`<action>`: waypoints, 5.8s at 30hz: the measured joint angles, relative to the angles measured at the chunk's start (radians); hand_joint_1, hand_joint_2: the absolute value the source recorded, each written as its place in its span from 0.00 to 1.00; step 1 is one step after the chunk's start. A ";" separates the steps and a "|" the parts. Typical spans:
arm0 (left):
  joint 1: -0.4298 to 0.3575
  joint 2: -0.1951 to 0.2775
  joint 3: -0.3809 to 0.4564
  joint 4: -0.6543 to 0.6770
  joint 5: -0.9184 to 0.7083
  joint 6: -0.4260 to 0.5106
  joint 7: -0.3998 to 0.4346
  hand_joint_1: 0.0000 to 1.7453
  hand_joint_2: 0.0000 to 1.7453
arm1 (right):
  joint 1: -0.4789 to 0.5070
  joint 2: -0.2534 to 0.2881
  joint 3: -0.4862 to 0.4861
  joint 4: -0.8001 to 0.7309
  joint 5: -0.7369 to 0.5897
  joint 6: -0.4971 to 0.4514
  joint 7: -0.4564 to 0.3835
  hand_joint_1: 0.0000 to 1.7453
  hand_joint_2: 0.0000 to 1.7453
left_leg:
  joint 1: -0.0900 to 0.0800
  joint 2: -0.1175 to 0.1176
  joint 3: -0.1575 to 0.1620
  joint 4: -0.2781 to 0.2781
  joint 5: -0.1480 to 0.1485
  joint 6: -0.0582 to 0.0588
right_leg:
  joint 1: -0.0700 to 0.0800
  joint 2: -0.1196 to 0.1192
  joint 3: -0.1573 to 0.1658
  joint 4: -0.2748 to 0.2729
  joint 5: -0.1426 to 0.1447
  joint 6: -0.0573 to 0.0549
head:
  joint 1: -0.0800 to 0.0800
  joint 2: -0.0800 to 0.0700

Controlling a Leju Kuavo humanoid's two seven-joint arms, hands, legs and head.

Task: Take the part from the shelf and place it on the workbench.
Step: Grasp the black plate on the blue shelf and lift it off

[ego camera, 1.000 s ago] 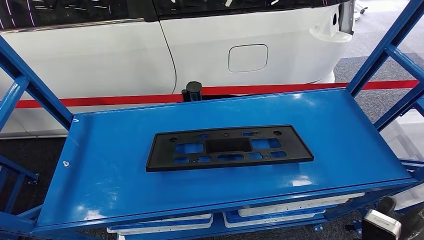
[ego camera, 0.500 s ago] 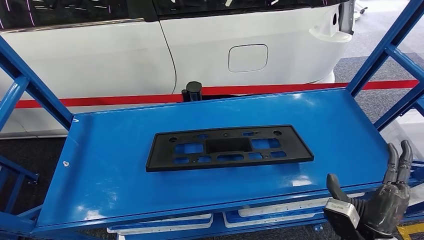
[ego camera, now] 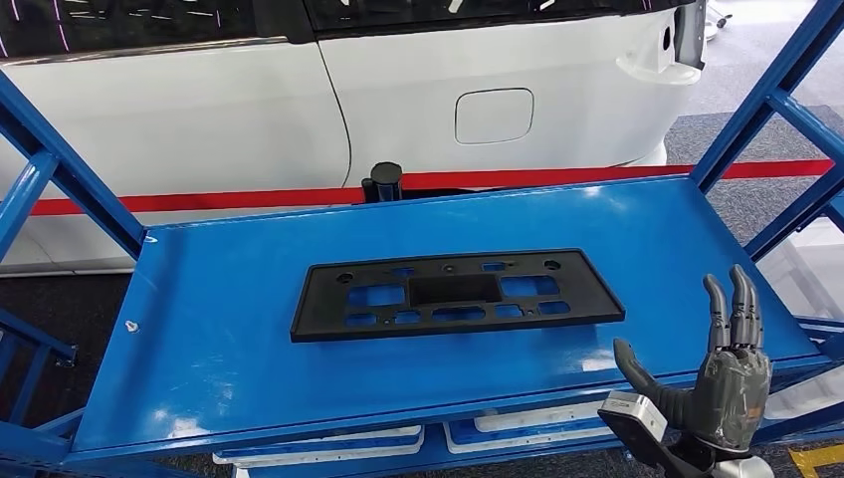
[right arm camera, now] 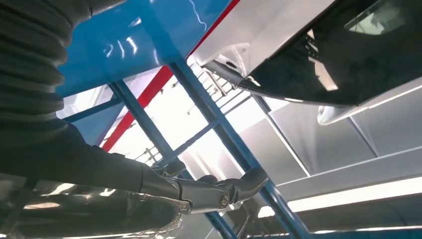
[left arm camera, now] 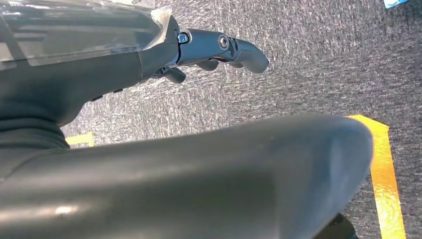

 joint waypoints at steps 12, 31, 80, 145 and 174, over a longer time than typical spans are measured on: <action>-0.009 0.002 -0.015 0.000 -0.011 -0.015 0.013 0.00 0.00 | -0.021 -0.066 0.105 0.043 0.150 0.130 0.091 0.00 1.00 | 0.000 0.000 0.000 0.000 0.000 0.000 | 0.000 0.000 0.000 0.000 0.000 0.000 | 0.000 0.000; -0.025 0.001 -0.019 0.000 0.000 -0.015 0.025 0.00 0.00 | -0.068 -0.169 0.296 0.098 0.177 0.215 0.159 0.00 1.00 | 0.000 0.000 0.000 0.000 0.000 0.000 | 0.000 0.000 0.000 0.000 0.000 0.000 | 0.000 0.000; -0.027 0.000 -0.018 0.000 0.000 -0.022 0.024 0.00 0.00 | -0.219 -0.202 0.219 0.325 0.256 0.172 0.253 0.00 1.00 | 0.000 0.000 0.000 0.000 0.000 0.000 | 0.000 0.000 0.000 0.000 0.000 0.000 | 0.000 0.000; -0.035 -0.008 -0.049 0.000 -0.012 0.020 -0.062 0.00 1.00 | -0.413 -0.203 0.391 0.507 0.290 0.169 0.229 0.95 1.00 | 0.000 0.000 0.006 0.000 0.000 0.000 | 0.000 0.000 0.005 0.000 0.000 0.000 | 0.000 0.000; -0.034 -0.007 -0.055 0.000 0.010 0.017 -0.066 0.00 1.00 | -0.358 -0.180 0.327 0.443 0.133 0.039 0.175 0.95 1.00 | 0.000 0.000 0.002 0.000 0.000 0.000 | 0.000 0.000 0.002 0.000 0.000 0.000 | 0.000 0.000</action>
